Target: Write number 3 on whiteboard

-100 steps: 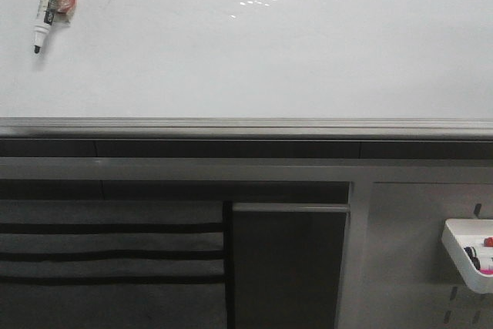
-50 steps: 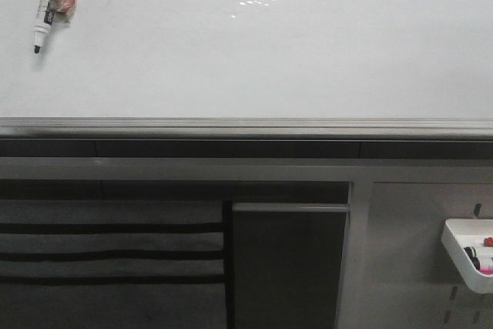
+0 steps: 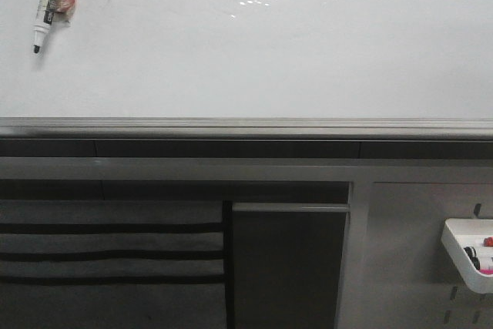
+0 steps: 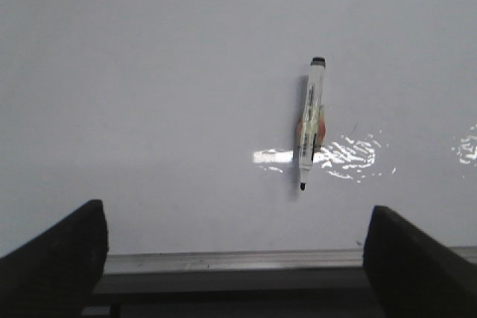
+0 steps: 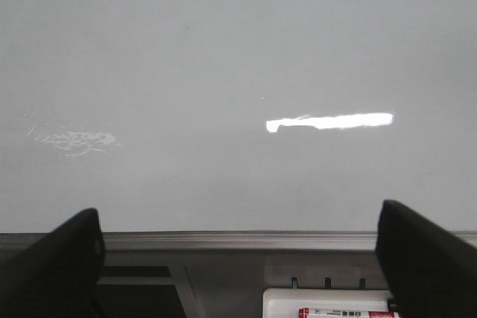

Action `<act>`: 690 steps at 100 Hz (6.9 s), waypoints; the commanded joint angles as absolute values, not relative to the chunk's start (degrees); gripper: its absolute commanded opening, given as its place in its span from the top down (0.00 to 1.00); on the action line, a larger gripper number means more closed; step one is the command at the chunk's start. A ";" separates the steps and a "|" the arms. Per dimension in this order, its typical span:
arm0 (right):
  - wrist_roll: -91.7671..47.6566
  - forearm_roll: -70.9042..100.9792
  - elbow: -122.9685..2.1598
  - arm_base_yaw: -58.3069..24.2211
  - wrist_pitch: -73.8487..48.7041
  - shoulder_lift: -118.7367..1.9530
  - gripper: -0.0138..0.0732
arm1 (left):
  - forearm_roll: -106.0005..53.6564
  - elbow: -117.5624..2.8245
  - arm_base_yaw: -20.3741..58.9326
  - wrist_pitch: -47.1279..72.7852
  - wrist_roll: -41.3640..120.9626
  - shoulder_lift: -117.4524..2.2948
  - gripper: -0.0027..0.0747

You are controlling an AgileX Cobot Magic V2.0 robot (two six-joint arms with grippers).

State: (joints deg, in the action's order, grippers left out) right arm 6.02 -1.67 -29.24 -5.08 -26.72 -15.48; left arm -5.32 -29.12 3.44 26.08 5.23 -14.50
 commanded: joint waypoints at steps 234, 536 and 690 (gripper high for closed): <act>-37.67 35.82 -46.16 -4.90 -54.16 -34.46 0.07 | -8.83 -65.25 14.14 42.72 29.26 -74.04 0.99; -36.81 17.23 -67.83 -37.78 -48.82 -65.23 0.81 | -18.35 -69.74 37.90 60.22 40.53 -65.85 0.35; -13.20 6.22 -86.00 -27.09 -42.93 -86.53 0.81 | -21.93 -48.16 24.28 42.45 32.50 -41.64 0.35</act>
